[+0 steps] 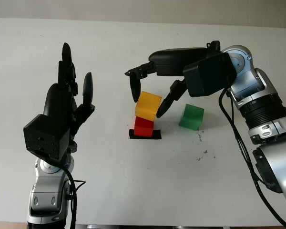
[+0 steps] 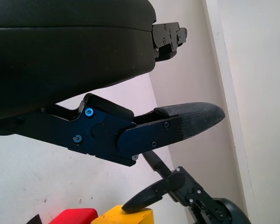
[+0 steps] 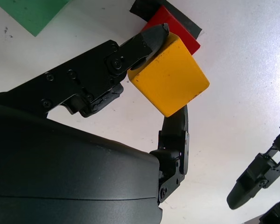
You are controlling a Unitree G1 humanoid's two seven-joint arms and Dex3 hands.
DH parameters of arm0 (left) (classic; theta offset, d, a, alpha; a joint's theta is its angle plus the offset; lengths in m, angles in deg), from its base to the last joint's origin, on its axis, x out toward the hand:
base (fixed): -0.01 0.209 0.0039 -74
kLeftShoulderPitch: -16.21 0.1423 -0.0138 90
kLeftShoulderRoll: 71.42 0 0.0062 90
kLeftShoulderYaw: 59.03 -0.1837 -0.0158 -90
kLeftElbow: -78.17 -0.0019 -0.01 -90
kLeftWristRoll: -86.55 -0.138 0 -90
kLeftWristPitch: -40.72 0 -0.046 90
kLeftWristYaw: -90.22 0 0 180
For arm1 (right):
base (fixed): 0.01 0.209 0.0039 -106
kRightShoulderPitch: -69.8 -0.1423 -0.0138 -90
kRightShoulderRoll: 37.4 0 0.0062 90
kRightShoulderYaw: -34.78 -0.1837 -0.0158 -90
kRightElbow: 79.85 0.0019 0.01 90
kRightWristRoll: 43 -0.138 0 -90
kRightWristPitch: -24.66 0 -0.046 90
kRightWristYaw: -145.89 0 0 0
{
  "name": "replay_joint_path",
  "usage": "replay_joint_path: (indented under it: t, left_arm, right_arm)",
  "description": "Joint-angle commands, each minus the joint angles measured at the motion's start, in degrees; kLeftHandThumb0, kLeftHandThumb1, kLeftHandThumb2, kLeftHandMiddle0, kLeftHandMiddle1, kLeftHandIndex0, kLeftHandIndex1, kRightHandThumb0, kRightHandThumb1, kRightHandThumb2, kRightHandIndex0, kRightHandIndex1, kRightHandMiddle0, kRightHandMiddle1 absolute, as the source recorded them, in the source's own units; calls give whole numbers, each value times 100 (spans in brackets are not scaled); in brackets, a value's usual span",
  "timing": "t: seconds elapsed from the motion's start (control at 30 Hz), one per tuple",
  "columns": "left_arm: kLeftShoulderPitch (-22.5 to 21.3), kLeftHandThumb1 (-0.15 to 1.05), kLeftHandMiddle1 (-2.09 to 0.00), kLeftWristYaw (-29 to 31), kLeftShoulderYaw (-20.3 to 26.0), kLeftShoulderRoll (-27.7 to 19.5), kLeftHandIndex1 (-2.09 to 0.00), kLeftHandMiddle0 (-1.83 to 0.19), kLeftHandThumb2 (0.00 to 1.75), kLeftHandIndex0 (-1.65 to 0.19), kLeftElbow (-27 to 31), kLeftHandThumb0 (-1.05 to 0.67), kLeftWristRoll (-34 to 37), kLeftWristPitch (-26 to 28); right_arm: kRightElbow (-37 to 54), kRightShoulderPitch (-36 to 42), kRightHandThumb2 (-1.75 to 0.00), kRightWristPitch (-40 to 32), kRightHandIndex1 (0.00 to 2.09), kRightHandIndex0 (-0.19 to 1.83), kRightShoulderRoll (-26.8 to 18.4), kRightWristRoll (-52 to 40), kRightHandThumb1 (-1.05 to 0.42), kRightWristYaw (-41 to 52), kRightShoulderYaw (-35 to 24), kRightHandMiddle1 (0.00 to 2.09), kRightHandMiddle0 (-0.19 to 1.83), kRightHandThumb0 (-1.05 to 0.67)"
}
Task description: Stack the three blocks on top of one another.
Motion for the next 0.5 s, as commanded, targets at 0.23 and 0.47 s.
replay_joint_path:
  t: [0.23, 0.47]
  left_arm:
    - [63, 105, -6, 9, -19, -11, -6, 15, 67, 14, 106, -79, -25, -15]
    - [88, 105, -5, 3, -46, -19, -6, 15, 66, 14, 142, -80, -71, 14]
  right_arm:
    - [-119, -207, -6, 52, 4, 17, 85, -102, -95, 195, -44, 150, 37, -41]
    - [-154, -155, -6, 123, 4, 15, 150, -127, -96, 215, -39, 155, 36, -44]
